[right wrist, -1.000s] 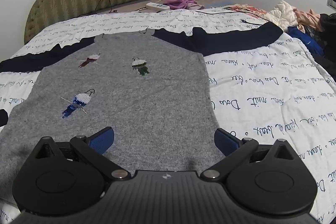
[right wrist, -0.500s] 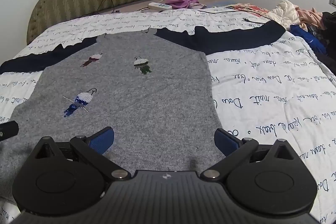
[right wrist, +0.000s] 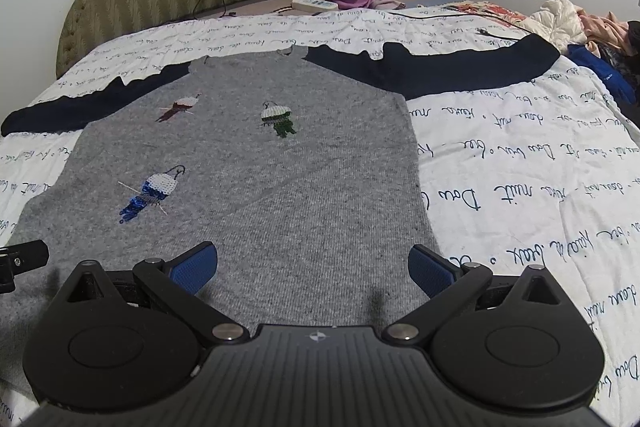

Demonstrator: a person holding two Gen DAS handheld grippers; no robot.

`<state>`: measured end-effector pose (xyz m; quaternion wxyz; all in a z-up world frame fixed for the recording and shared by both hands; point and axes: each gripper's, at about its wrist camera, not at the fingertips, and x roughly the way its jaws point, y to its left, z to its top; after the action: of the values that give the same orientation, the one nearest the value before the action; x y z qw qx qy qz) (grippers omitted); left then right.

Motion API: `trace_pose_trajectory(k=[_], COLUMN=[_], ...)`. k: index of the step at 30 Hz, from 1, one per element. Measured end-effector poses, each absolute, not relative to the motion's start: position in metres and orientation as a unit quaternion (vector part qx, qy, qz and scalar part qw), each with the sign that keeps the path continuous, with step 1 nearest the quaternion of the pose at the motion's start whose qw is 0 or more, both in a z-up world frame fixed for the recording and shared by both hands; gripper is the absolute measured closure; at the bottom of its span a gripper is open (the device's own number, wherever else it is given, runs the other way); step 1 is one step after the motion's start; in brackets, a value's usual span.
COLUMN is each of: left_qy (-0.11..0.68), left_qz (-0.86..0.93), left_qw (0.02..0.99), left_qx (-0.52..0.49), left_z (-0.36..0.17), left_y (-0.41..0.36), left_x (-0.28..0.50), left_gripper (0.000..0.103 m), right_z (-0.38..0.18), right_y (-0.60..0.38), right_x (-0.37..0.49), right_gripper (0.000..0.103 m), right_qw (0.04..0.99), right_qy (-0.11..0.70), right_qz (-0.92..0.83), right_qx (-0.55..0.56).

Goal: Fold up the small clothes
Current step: 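Move both tools over the grey sweater toward its navy sleeves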

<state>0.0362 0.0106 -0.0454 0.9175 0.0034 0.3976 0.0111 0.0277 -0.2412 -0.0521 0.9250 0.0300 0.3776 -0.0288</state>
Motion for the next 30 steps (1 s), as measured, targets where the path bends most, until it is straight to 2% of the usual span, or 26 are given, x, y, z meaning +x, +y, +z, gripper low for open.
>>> trace_pose_trajectory(k=[30], left_qy=[0.435], left_qz=[0.018], left_qw=[0.9], left_qx=[0.006], left_z=[-0.073], left_y=[0.011], left_x=[0.116], left_gripper=[0.0], right_z=[-0.07], right_y=[-0.243], right_x=[0.11], right_gripper=[0.0], right_qw=[0.914], right_qy=[0.405], right_qz=[-0.017], right_qx=[0.02])
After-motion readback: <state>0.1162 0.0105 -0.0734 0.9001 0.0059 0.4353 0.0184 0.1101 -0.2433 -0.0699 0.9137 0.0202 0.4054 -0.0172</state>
